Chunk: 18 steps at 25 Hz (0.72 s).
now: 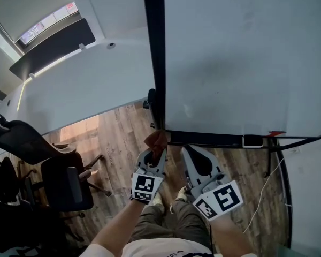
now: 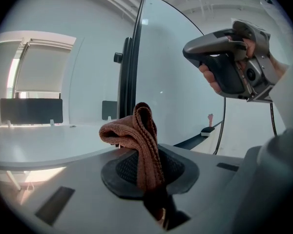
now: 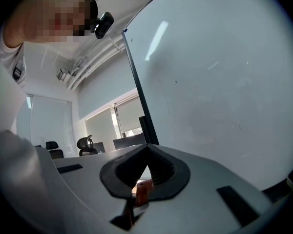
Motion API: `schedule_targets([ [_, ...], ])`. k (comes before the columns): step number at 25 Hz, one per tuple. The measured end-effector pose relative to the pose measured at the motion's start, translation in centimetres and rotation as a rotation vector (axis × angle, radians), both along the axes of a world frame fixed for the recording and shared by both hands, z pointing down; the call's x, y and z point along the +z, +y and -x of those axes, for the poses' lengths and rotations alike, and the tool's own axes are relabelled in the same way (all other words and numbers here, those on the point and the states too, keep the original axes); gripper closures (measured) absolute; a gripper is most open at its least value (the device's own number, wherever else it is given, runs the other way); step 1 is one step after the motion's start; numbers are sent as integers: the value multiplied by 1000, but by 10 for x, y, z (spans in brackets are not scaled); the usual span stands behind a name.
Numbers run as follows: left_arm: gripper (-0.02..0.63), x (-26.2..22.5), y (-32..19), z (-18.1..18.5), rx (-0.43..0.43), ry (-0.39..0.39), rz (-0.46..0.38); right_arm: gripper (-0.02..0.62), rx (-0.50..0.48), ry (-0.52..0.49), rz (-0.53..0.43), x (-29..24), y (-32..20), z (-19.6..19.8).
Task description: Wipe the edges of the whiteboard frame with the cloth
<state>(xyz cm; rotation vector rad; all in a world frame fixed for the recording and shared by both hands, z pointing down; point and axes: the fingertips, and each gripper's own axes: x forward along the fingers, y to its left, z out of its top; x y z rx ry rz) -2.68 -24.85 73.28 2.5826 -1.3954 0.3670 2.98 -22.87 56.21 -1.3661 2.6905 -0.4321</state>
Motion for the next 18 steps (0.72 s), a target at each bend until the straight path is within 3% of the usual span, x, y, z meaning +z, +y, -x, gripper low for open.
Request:
schedule_targets([
  [10,541,50,-30,0,47,-27,1,592,12,-8,-57,29,-26,6],
  [18,541,64,-51,-4,52,12,-10,592,15,-3,-90,43,-40,6],
])
